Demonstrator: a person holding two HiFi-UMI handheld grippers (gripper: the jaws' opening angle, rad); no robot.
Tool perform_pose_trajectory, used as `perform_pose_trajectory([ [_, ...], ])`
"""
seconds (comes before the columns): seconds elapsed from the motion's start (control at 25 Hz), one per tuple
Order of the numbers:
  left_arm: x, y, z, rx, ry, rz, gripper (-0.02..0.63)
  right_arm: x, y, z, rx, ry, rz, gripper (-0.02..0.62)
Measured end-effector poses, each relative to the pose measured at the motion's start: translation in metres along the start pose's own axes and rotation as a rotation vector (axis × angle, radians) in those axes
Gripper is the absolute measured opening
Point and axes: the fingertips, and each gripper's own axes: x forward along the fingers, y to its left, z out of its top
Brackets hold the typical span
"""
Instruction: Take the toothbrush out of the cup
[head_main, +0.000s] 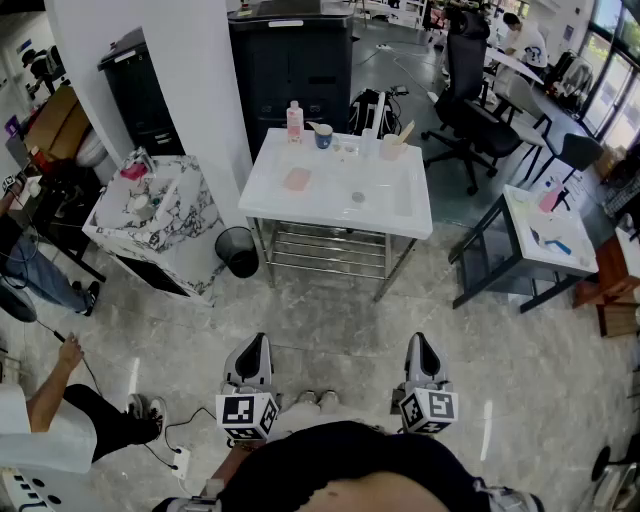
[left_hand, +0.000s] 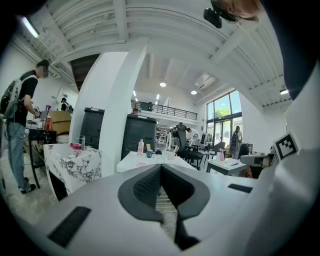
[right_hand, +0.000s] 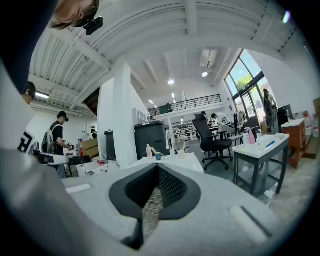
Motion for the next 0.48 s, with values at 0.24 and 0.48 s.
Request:
perform_pose_trajectory([
  [0.24,0.0023,0.0007,0.0025,0.000,0.000,-0.014,0.003,0.0024,0.0047,0.0010,-0.001,-0.004,0.000,0.005],
  [0.48,0.0073,0.0032,0.0034,0.000,0.003,-0.019,0.002,0.0072,0.0025,-0.0001,0.011,-0.006,-0.011,0.005],
])
